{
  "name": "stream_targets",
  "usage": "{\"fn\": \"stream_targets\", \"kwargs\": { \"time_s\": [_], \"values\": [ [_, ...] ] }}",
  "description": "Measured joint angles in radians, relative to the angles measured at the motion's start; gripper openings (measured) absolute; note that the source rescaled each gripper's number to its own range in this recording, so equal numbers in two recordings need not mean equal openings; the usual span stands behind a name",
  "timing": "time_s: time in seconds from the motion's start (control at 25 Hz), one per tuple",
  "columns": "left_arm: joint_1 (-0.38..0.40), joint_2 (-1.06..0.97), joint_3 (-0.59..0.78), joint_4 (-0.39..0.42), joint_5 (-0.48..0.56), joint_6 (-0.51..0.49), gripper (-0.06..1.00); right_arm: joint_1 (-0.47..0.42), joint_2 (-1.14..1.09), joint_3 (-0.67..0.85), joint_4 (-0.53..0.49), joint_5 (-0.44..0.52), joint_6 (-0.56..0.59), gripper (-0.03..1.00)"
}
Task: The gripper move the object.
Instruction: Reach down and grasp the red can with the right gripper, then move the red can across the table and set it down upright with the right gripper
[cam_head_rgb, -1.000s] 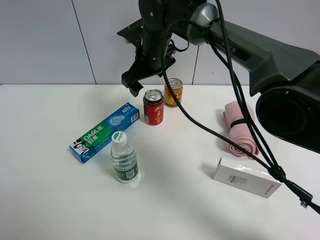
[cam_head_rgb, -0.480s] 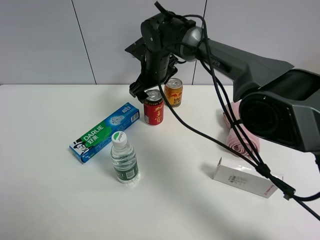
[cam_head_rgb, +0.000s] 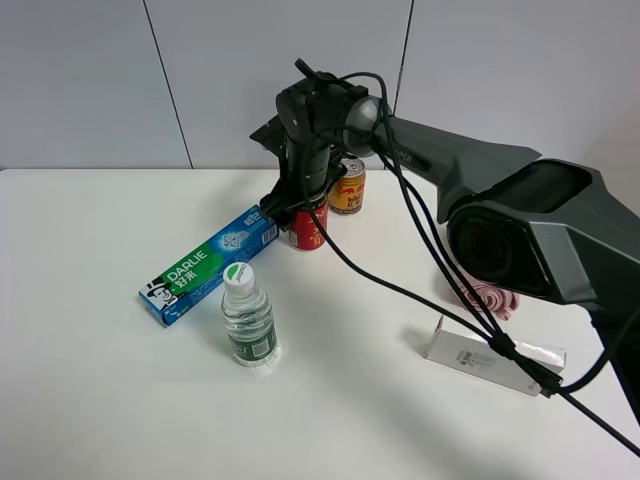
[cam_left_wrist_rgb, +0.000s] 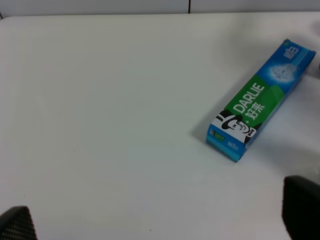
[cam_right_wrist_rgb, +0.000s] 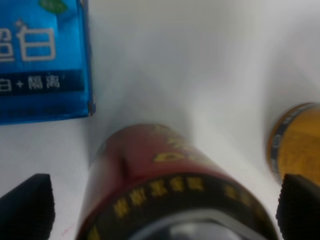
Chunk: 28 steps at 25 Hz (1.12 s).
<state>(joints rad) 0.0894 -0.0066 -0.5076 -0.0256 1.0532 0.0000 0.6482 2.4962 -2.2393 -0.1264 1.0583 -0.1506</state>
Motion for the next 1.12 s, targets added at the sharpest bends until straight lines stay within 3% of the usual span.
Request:
{"fn": "stream_targets", "kwargs": {
  "time_s": [0.08,0.16,0.2,0.28,0.32,0.6,0.8,1.12],
  "values": [
    [0.000,0.000,0.000,0.000,0.000,0.000,1.00,0.000,0.010,0.000,0.000,0.000,0.003,0.86],
    [0.000,0.000,0.000,0.000,0.000,0.000,1.00,0.000,0.012,0.000,0.001,0.000,0.007,0.75],
    [0.000,0.000,0.000,0.000,0.000,0.000,1.00,0.000,0.012,0.000,0.000,0.000,0.008,0.58],
    [0.000,0.000,0.000,0.000,0.000,0.000,1.00,0.000,0.012,0.000,-0.001,0.000,0.012,0.03],
    [0.000,0.000,0.000,0.000,0.000,0.000,1.00,0.000,0.012,0.000,-0.007,0.001,0.013,0.00],
    [0.000,0.000,0.000,0.000,0.000,0.000,1.00,0.000,-0.018,0.003,-0.079,0.058,0.040,0.00],
    [0.000,0.000,0.000,0.000,0.000,0.000,1.00,0.000,-0.163,0.003,-0.079,0.156,0.042,0.00],
    [0.000,0.000,0.000,0.000,0.000,0.000,1.00,0.000,-0.476,0.003,0.002,0.171,0.054,0.00]
  ]
}}
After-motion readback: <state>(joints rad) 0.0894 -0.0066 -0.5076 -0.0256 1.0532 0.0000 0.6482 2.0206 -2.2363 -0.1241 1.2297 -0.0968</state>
